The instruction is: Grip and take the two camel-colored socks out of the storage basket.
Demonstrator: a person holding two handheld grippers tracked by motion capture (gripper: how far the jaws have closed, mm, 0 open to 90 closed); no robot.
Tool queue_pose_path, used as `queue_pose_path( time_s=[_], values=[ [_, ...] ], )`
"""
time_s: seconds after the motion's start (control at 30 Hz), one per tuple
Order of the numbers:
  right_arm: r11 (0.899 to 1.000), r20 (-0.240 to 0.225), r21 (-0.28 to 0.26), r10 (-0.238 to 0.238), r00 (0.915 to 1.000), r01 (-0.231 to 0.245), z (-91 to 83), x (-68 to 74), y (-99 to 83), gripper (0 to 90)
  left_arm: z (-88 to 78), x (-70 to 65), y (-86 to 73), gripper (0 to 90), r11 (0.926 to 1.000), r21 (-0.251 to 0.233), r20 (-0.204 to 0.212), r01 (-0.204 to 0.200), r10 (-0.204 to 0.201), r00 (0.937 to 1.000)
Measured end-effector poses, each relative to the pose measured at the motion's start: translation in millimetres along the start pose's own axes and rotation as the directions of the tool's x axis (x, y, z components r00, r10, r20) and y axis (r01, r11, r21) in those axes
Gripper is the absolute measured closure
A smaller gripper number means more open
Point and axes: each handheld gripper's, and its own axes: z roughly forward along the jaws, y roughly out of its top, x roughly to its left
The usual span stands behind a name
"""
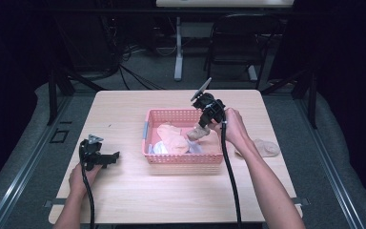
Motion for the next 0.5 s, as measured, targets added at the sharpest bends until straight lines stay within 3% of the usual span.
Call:
queue_pose_path(
  time_s=[0.5],
  values=[
    [1.000,0.023,-0.025,0.000,0.9997,0.001,-23.7,-5.5,2.6,90.0,0.0,0.0,0.0,0.0,1.0000,0.000,0.000,0.000,0.000,1.0000]
  ],
)
